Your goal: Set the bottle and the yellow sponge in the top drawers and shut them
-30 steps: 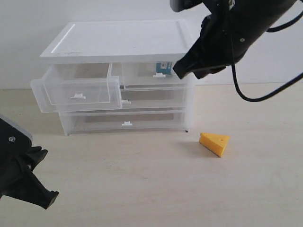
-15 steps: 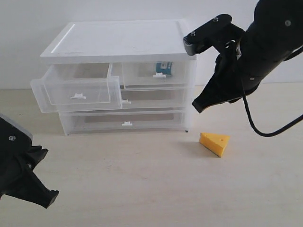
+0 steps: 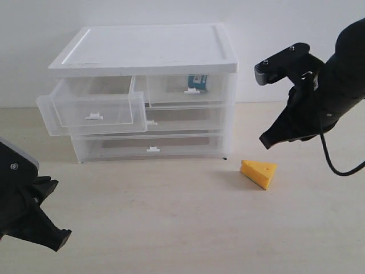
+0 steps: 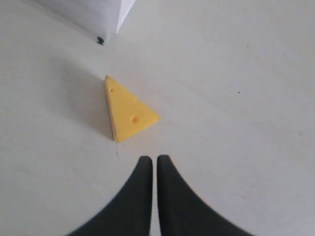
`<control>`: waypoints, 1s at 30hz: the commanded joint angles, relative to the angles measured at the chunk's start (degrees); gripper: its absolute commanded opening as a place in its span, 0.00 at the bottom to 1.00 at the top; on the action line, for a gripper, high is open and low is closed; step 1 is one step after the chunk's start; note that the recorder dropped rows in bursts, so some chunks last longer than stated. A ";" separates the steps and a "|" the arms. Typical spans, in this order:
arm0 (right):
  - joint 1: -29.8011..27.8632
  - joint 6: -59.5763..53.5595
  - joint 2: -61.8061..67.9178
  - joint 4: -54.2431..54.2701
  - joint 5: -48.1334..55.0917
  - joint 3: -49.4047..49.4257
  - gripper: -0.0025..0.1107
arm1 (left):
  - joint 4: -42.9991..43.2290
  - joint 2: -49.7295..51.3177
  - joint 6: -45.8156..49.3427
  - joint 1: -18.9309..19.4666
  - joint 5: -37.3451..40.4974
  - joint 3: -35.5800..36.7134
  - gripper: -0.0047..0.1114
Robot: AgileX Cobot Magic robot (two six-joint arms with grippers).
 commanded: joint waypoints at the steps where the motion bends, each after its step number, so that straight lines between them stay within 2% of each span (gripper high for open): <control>1: -0.29 -1.12 3.91 0.10 -1.58 0.14 0.02 | 0.09 -0.22 -0.84 0.10 0.10 -0.25 0.07; 7: -0.29 -2.05 9.14 -0.54 -7.16 0.14 0.03 | 0.09 -0.22 -1.28 0.10 0.10 -0.25 0.07; 9: -0.29 -3.10 10.03 -0.54 -8.06 0.14 0.06 | 0.09 -0.22 -1.28 0.10 0.10 -0.25 0.07; 12: -0.29 -4.19 10.59 -0.54 -9.73 0.01 0.21 | 0.09 -0.22 -1.28 0.10 0.10 -0.25 0.07; 13: -0.29 -5.23 10.59 -0.54 -10.16 0.01 0.29 | 0.09 -0.22 -1.28 0.10 0.10 -0.25 0.07; 16: -0.29 -8.37 10.59 -0.54 -10.91 0.01 0.42 | 0.09 -0.22 -1.28 0.10 0.10 -0.25 0.07; 30: -0.29 -12.65 10.59 -0.54 -12.45 0.01 0.43 | 0.29 -0.22 -2.38 0.10 0.24 -0.25 0.07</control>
